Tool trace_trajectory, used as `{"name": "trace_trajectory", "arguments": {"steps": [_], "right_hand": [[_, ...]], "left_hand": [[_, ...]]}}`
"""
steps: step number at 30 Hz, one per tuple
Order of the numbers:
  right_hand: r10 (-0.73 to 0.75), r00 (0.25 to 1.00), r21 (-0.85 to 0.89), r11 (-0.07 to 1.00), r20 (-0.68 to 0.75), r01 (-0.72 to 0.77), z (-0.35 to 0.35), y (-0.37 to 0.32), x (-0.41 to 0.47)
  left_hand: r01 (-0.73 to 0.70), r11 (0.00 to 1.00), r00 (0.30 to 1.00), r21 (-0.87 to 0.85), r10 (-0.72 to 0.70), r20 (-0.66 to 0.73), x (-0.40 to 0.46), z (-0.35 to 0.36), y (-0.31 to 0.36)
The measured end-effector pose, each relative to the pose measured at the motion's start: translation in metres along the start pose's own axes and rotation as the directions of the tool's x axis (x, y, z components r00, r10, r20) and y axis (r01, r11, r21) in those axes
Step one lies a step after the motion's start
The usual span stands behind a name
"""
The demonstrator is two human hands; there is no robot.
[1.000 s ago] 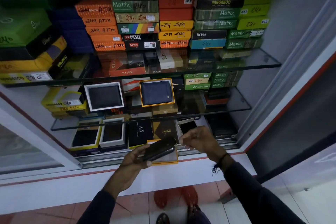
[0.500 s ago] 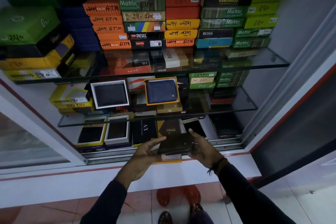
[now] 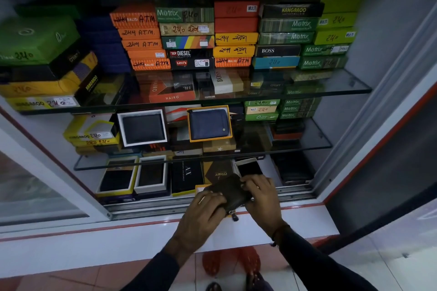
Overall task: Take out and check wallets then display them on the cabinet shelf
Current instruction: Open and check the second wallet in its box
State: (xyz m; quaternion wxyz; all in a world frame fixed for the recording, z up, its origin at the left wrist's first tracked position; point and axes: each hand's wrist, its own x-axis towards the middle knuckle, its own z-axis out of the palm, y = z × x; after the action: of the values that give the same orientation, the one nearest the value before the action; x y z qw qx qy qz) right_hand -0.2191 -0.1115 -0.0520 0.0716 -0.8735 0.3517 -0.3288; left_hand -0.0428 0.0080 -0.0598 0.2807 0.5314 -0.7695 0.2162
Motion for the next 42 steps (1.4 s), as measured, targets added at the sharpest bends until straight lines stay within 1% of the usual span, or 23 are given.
{"name": "trace_trajectory", "arguments": {"steps": [1, 2, 3, 4, 5, 7, 8, 9, 10, 12, 14, 16, 17, 19, 20, 23, 25, 27, 31, 33, 37, 39, 42], "right_hand": [[0.051, 0.998, 0.061, 0.997, 0.026, -0.053, 0.001, 0.001, 0.000], [0.117, 0.991, 0.139, 0.982, 0.060, -0.125, 0.003, 0.001, 0.001], [0.192, 0.975, 0.212, 0.954, 0.108, -0.211, 0.004, 0.000, 0.003], [0.269, 0.947, 0.270, 0.912, 0.176, -0.309, 0.007, -0.001, 0.006], [0.349, 0.897, 0.318, 0.847, 0.272, -0.426, 0.009, -0.001, 0.009], [0.460, 0.732, 0.373, 0.649, 0.502, -0.663, 0.017, 0.001, 0.019], [0.492, 0.664, 0.340, 0.594, 0.563, -0.729, 0.022, 0.000, 0.021], [0.523, 0.633, 0.275, 0.605, 0.570, -0.747, 0.028, -0.002, 0.022], [0.556, 0.616, 0.217, 0.619, 0.558, -0.755, 0.034, -0.004, 0.023], [0.613, 0.596, 0.130, 0.633, 0.519, -0.763, 0.044, -0.010, 0.022], [0.630, 0.582, 0.058, 0.651, 0.515, -0.757, 0.050, -0.013, 0.022], [0.643, 0.574, 0.062, 0.637, 0.508, -0.768, 0.055, -0.014, 0.021], [0.656, 0.565, 0.085, 0.612, 0.500, -0.786, 0.056, -0.016, 0.021], [0.693, 0.521, 0.105, 0.549, 0.498, -0.829, 0.057, -0.015, 0.021], [0.694, 0.497, 0.087, 0.537, 0.520, -0.839, 0.058, -0.014, 0.021], [0.687, 0.472, 0.064, 0.530, 0.553, -0.846, 0.053, -0.007, 0.022], [0.726, 0.476, 0.122, 0.485, 0.496, -0.866, 0.041, -0.001, 0.018], [0.759, 0.513, 0.219, 0.464, 0.401, -0.858, 0.022, 0.003, 0.013], [0.791, 0.572, 0.299, 0.504, 0.216, -0.810, -0.028, 0.012, 0.008], [0.793, 0.595, 0.339, 0.528, 0.131, -0.779, -0.054, 0.019, 0.013], [0.765, 0.643, 0.511, 0.569, -0.042, -0.644, -0.090, 0.029, 0.049], [0.736, 0.665, 0.518, 0.622, -0.130, -0.587, -0.098, 0.032, 0.076], [0.711, 0.679, 0.515, 0.657, -0.183, -0.550, -0.098, 0.040, 0.119]], "left_hand": [[0.017, 1.000, 1.000, -0.012, -0.017, -0.003, 0.002, -0.002, -0.001], [0.085, 0.994, 0.996, -0.070, -0.085, 0.009, 0.003, -0.002, -0.002], [0.217, 0.960, 0.976, -0.178, -0.214, 0.039, 0.004, -0.003, -0.003], [0.393, 0.867, 0.919, -0.306, -0.383, 0.095, 0.007, -0.004, -0.006], [0.566, 0.712, 0.819, -0.416, -0.542, 0.188, 0.011, -0.005, -0.010], [0.787, 0.338, 0.564, -0.515, -0.733, 0.380, 0.015, 0.003, -0.021], [0.846, 0.205, 0.443, -0.492, -0.783, 0.436, 0.016, 0.008, -0.027], [0.883, 0.114, 0.348, -0.456, -0.810, 0.472, 0.017, 0.013, -0.032], [0.912, 0.078, 0.286, -0.402, -0.823, 0.490, 0.017, 0.019, -0.037], [0.969, 0.125, 0.221, -0.215, -0.828, 0.515, 0.014, 0.031, -0.043], [0.982, 0.176, 0.183, -0.064, -0.828, 0.530, 0.009, 0.039, -0.044], [0.978, 0.207, 0.179, 0.003, -0.851, 0.493, 0.005, 0.044, -0.042], [0.983, 0.185, 0.157, 0.013, -0.866, 0.475, 0.003, 0.046, -0.042], [0.996, 0.086, 0.073, 0.003, -0.865, 0.497, 0.005, 0.047, -0.041], [0.997, 0.078, 0.066, 0.000, -0.844, 0.533, 0.007, 0.047, -0.041], [0.990, 0.138, 0.121, -0.010, -0.832, 0.542, 0.013, 0.043, -0.034], [0.983, 0.180, 0.173, -0.037, -0.843, 0.509, 0.022, 0.036, -0.021], [0.974, 0.216, 0.220, -0.062, -0.861, 0.459, 0.033, 0.032, -0.001], [0.899, 0.372, 0.427, -0.229, -0.860, 0.278, 0.072, 0.018, 0.041], [0.854, 0.418, 0.488, -0.311, -0.850, 0.199, 0.095, 0.008, 0.051], [0.766, 0.504, 0.557, -0.399, -0.830, 0.022, 0.153, -0.004, 0.046], [0.754, 0.523, 0.572, -0.398, -0.820, 0.006, 0.181, -0.002, 0.033], [0.760, 0.541, 0.586, -0.360, -0.810, 0.019, 0.216, 0.008, 0.007]]}}
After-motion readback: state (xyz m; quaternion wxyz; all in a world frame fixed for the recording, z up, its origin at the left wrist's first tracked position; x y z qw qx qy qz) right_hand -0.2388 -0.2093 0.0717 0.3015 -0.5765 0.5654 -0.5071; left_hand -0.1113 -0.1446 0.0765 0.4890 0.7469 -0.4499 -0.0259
